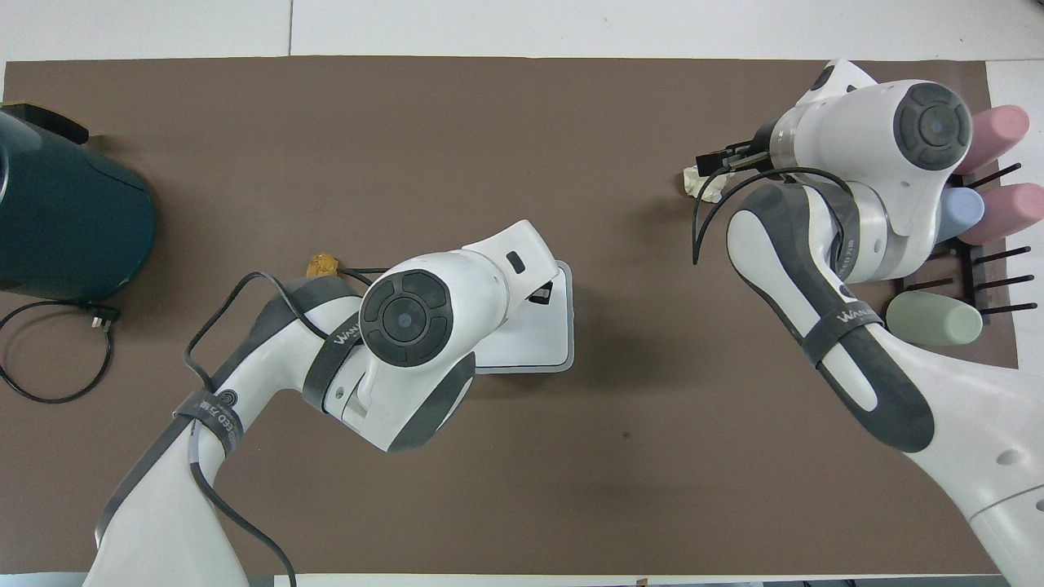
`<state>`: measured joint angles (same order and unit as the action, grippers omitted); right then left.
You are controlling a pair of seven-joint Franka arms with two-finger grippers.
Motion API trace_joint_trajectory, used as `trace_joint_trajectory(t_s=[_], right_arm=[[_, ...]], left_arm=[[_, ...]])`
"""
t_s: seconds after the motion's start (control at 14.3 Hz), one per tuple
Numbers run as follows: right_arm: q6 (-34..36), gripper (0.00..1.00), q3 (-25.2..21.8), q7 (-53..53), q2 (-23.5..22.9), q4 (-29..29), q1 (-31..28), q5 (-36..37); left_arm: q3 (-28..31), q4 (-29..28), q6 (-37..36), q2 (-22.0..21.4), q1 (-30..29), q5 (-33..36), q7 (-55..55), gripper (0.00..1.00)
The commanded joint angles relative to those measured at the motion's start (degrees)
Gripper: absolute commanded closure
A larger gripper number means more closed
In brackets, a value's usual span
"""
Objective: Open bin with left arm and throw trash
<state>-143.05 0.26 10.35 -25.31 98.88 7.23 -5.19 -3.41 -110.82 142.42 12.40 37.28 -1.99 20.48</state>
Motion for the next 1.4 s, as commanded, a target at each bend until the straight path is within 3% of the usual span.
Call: trace_joint_trajectory(t_s=[0.0, 0.14, 0.42, 0.63, 0.7, 0.77, 0.91, 0.98, 1.12, 1.19, 1.33], right_arm=[[-3.72, 0.00, 0.80, 5.09, -2.99, -0.35, -0.47, -0.26], [-4.96, 0.00, 0.89, 8.10, -3.43, 0.26, -0.29, -0.52], [-5.14, 0.00, 0.89, 9.86, -2.82, 3.51, -0.20, -0.70], [-5.13, 0.09, 0.89, 10.04, -2.20, 5.80, -0.46, -0.70], [-5.13, 0.15, 0.89, 10.04, -1.85, 6.32, -0.47, -0.78], [-4.96, 0.28, 0.89, 10.04, -1.68, 6.59, -0.55, -0.78], [-4.43, 0.80, 0.89, 11.53, -1.67, 6.51, -0.99, -0.70], [-3.82, 1.00, 0.89, 11.71, -1.67, 6.16, -1.08, -0.78], [-1.11, 1.00, 0.89, 11.71, -1.67, 4.15, -1.26, -0.96], [1.08, 1.00, 0.89, 11.54, -1.67, 2.31, -1.34, -0.96], [6.09, 1.00, 0.89, 9.70, -1.41, -1.12, -0.39, -1.05]], left_arm=[[0.86, -3.70, 0.32, -0.71, 1.39, -0.29, 0.35, 1.00], [0.86, -3.44, -2.92, -2.11, 1.39, -0.20, 0.35, 1.00], [1.21, -3.52, -15.13, -9.05, 0.60, -0.29, -0.35, 1.00], [1.30, -3.52, -22.77, -13.97, -2.73, -0.29, -0.71, 1.00], [1.30, -3.70, -25.67, -15.81, -3.87, -0.29, -0.88, 1.00], [1.30, -3.70, -28.66, -17.31, -5.45, -0.29, -0.88, 1.00], [1.30, -3.53, -32.89, -19.42, -8.27, -0.29, -0.88, 1.00], [1.30, -3.44, -34.04, -19.87, -9.67, -0.29, -1.06, 1.00], [1.39, -3.35, -34.75, -20.84, -12.13, -0.20, -1.50, 1.00], [1.39, -3.26, -35.01, -21.45, -13.97, -0.20, -2.98, 0.94], [1.48, -3.26, -34.84, -21.54, -16.44, -0.20, -7.02, 0.46]])
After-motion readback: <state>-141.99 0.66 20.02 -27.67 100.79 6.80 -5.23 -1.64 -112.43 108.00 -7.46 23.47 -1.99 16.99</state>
